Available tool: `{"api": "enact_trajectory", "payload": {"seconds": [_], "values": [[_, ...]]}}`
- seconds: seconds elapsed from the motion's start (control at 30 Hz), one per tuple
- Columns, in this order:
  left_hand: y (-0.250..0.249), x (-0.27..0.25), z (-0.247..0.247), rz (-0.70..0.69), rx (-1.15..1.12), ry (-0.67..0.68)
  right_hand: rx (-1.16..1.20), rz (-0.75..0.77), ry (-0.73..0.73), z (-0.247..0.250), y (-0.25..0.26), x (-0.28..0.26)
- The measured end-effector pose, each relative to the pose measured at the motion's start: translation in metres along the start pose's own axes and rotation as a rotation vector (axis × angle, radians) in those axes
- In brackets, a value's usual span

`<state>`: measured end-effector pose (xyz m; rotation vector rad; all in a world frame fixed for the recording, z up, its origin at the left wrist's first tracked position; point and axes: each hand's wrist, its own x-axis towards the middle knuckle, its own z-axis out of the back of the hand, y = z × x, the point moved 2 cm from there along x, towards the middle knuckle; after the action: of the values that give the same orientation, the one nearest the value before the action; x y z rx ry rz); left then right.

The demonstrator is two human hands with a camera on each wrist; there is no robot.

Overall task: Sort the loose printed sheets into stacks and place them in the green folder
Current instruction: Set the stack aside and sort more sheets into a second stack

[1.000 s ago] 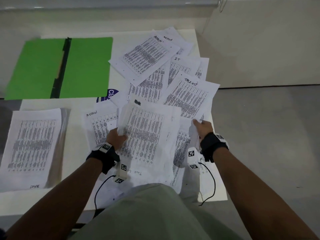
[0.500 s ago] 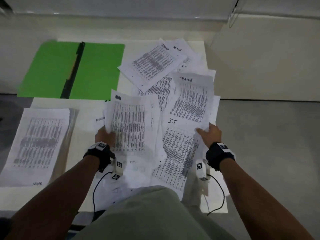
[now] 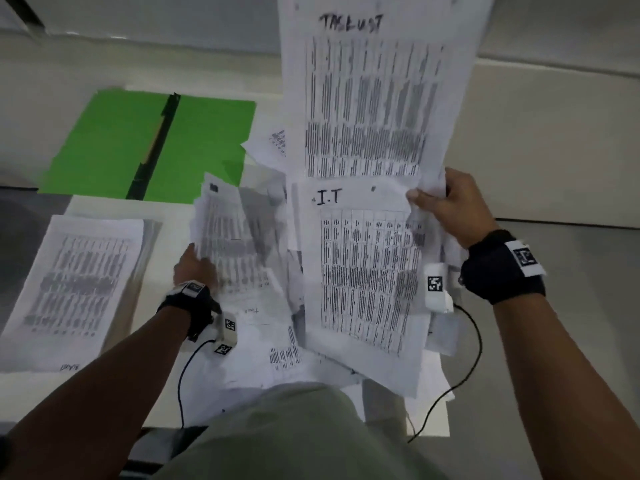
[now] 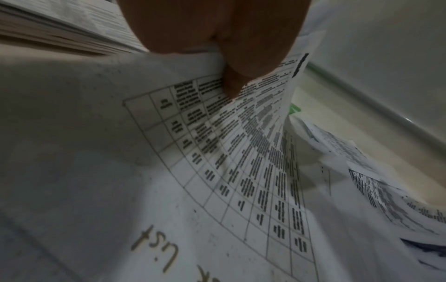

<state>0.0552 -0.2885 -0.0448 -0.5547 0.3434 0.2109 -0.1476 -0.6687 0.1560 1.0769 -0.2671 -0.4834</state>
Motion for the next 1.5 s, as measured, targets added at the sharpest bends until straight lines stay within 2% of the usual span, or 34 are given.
{"api": "enact_trajectory", "payload": {"seconds": [0.17,0.3,0.43,0.63,0.8,0.9,0.97,1.1,1.17,1.2,1.23,1.27,1.37,1.43,1.5], "values": [[-0.002,-0.012,0.005,-0.088,-0.162,0.084,0.180,-0.006,-0.062,0.002,0.011,0.012],[0.005,-0.018,0.003,-0.091,-0.238,0.184,0.235,-0.109,-0.087,-0.020,-0.010,0.018],[0.012,-0.031,-0.002,-0.069,-0.255,0.296,0.209,-0.245,-0.004,-0.065,-0.042,0.014],[0.021,-0.049,-0.017,-0.011,-0.205,0.425,0.136,-0.329,0.108,-0.133,-0.063,0.017],[0.030,-0.052,-0.024,0.166,-0.382,0.474,0.005,-0.368,0.204,-0.171,-0.063,0.018],[0.045,-0.047,-0.038,0.103,-0.228,0.556,-0.019,-0.442,0.276,-0.185,-0.068,0.011],[0.061,-0.041,-0.051,0.055,-0.119,0.563,-0.068,-0.491,0.310,-0.190,-0.073,0.007],[0.061,-0.046,-0.042,0.071,-0.169,0.544,-0.137,-0.524,0.252,-0.188,-0.085,0.000],[0.085,-0.032,-0.057,0.106,-0.175,0.584,-0.194,-0.499,0.161,-0.185,-0.093,-0.001],[0.112,-0.013,-0.081,0.101,-0.185,0.612,-0.224,-0.491,0.115,-0.183,-0.098,-0.002],[0.135,0.002,-0.100,0.100,-0.191,0.606,-0.238,-0.496,0.089,-0.181,-0.103,-0.002],[0.135,0.000,-0.097,0.111,-0.208,0.584,-0.230,-0.513,0.080,-0.180,-0.107,0.001],[0.063,-0.065,-0.022,0.073,-0.226,0.570,-0.113,-0.612,0.081,-0.179,-0.116,0.008],[0.045,-0.081,-0.008,0.077,-0.270,0.578,-0.047,-0.634,0.032,-0.179,-0.118,0.015],[0.039,-0.080,-0.002,0.029,-0.279,0.580,0.018,-0.608,-0.085,-0.174,-0.115,0.027]]}}
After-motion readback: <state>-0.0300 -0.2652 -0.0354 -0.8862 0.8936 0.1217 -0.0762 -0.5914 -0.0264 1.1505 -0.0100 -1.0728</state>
